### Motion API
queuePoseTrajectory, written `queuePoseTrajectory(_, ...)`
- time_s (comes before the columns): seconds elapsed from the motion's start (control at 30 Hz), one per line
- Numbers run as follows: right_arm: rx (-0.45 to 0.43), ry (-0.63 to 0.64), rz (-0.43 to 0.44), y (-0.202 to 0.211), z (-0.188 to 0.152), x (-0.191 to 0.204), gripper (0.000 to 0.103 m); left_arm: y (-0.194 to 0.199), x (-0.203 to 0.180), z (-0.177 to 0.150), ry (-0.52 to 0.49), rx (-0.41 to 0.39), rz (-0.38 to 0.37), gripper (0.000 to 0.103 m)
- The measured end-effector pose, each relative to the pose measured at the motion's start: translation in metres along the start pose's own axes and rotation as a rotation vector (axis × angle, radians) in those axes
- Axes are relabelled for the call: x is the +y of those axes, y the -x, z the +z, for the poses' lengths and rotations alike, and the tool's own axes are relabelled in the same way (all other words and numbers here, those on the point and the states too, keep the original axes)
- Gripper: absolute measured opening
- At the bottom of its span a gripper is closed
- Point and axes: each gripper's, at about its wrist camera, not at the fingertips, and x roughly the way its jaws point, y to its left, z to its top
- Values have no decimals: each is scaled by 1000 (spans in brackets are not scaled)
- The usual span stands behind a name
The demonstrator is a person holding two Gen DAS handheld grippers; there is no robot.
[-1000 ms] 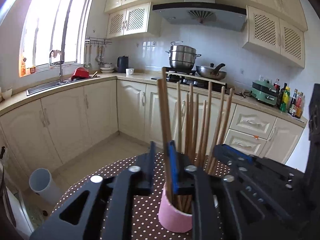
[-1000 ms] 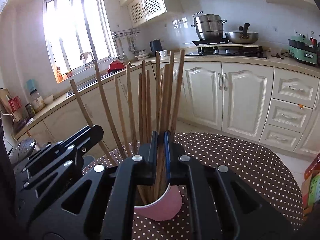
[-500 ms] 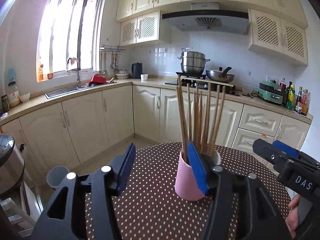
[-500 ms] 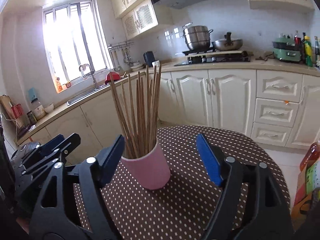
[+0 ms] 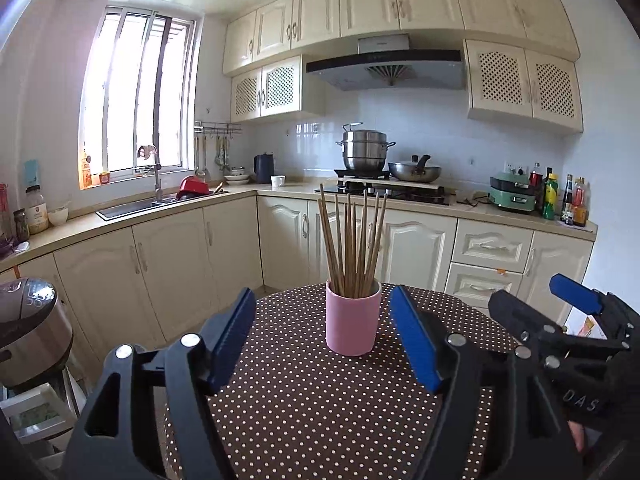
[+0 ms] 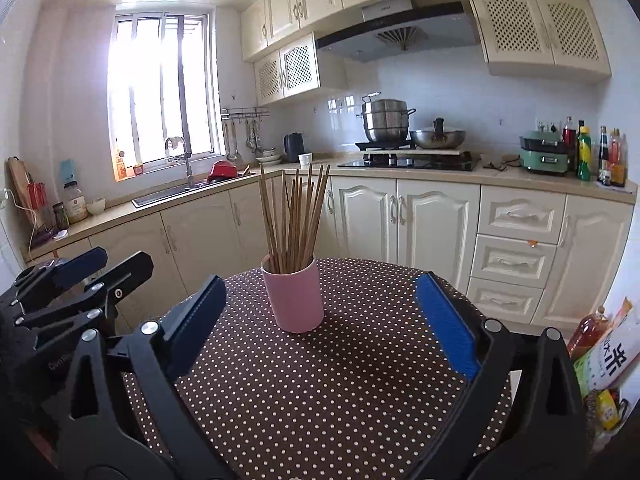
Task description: Organize utensils
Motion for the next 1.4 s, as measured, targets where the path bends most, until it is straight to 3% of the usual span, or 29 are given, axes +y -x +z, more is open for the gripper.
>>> queuePoseTrajectory(0.3,-76,15,-27,33,-2,3,96,34,-4,2,0,-15,2,72)
queuePoseTrajectory(1.4,-59,-36,-24,46,-10,-6,96,46,-8,6,0,-6,6,74)
